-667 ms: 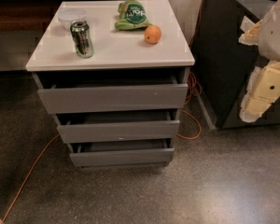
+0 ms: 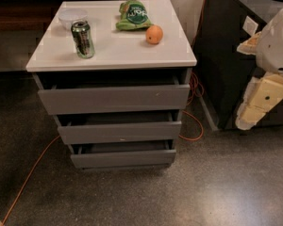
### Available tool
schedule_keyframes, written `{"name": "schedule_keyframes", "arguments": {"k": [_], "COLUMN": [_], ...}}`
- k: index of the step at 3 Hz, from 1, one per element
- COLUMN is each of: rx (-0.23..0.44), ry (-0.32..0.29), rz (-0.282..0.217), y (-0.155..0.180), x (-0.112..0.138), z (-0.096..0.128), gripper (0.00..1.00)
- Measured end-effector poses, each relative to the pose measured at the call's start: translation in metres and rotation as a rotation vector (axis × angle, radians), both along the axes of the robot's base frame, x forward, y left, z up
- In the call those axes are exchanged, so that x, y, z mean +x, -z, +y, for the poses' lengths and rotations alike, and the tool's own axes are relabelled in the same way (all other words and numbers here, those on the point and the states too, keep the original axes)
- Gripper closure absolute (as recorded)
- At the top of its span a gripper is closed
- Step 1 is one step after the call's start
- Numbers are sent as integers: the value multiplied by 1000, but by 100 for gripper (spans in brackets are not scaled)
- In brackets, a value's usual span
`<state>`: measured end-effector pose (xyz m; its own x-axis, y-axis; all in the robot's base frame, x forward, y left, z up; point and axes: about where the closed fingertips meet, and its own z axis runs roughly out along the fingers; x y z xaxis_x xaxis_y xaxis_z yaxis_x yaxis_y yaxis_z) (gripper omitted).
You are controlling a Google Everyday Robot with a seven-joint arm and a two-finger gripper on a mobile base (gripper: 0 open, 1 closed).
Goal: Place orange into bottom drawer
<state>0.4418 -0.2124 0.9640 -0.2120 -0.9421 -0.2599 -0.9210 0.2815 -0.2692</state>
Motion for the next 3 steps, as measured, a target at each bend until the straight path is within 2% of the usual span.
{"name": "schedule_keyframes", "arguments": {"k": [1, 3], "rx": [79, 168], "ry": [-18, -37], "rz": [-3, -36], "y": [71, 223], "x": [10, 45], "z": [6, 16], "gripper": [0, 0]}}
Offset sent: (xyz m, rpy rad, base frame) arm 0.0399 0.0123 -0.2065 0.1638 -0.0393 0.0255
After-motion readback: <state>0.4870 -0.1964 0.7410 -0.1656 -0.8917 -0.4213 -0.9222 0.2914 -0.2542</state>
